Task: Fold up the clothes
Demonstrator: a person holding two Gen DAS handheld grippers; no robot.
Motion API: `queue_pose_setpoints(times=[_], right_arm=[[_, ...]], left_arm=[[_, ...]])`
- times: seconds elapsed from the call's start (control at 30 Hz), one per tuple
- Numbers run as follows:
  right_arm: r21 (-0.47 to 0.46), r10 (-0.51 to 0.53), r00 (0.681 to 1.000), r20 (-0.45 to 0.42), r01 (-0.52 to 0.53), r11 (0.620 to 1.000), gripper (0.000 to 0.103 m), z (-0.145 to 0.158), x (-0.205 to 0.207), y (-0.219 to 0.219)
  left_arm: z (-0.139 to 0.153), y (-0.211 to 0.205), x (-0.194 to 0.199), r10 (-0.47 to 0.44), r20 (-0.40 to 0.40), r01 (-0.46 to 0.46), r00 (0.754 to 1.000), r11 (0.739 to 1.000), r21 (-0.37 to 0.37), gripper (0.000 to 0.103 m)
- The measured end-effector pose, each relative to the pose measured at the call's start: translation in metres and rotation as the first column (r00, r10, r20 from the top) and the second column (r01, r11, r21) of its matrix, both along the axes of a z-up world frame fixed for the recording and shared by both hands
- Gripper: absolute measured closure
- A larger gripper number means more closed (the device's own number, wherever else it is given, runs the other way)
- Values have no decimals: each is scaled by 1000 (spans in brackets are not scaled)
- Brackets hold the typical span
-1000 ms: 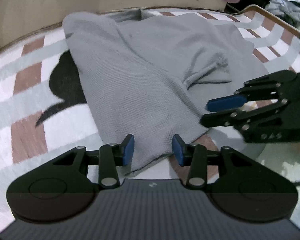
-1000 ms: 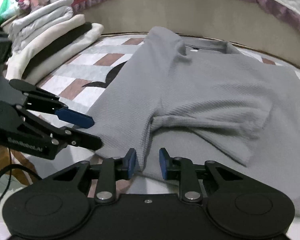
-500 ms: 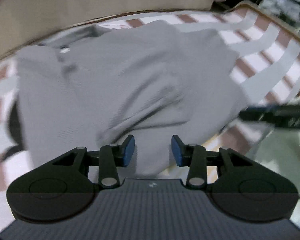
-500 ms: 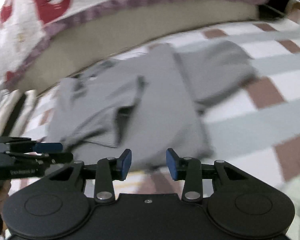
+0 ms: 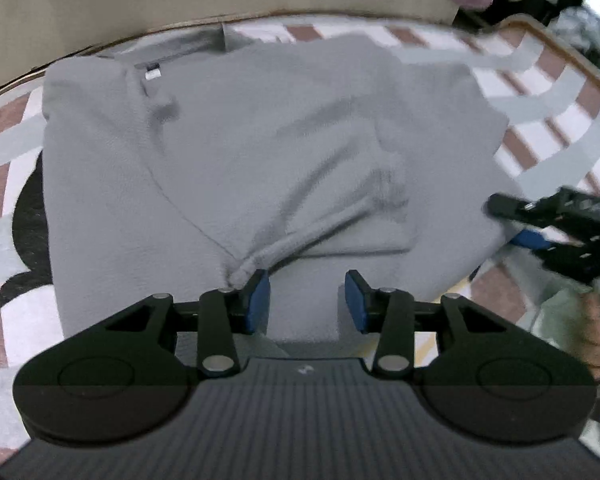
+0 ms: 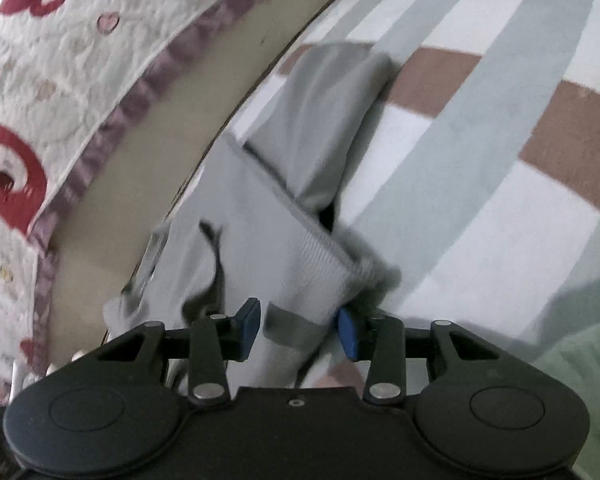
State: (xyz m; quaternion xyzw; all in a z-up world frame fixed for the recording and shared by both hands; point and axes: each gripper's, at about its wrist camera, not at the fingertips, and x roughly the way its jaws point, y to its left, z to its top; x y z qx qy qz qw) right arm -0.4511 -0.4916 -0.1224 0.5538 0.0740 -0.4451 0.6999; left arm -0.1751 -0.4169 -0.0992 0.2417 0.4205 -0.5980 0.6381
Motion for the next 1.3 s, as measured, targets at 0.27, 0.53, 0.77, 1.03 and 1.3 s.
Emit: queue_pose_setpoints(times=[0.27,0.53,0.77,1.03,1.3], right_arm=[[-97,2,988,-154,-17,995,76,8,19,-6],[-364,131,829,-544,-374,853,95,50,78,15],[-298,455,393,-799,-916,269,95,83,187,72],[-167,587,323,-743,-938,304,95,28,189,67],[-182,648,503,-572,-848,497,94,31,181,53]], left_arm=[[10,48,39,154,-47,-157,987,986,-54,62],[-16,63,63,199,-116,-204,973,979,-30,62],[-28,69,81,220,-241,-236,945,971,-43,62],[-34,72,89,220,-290,-246,931,968,-57,61],[-27,71,84,165,-305,-197,938,978,-75,61]])
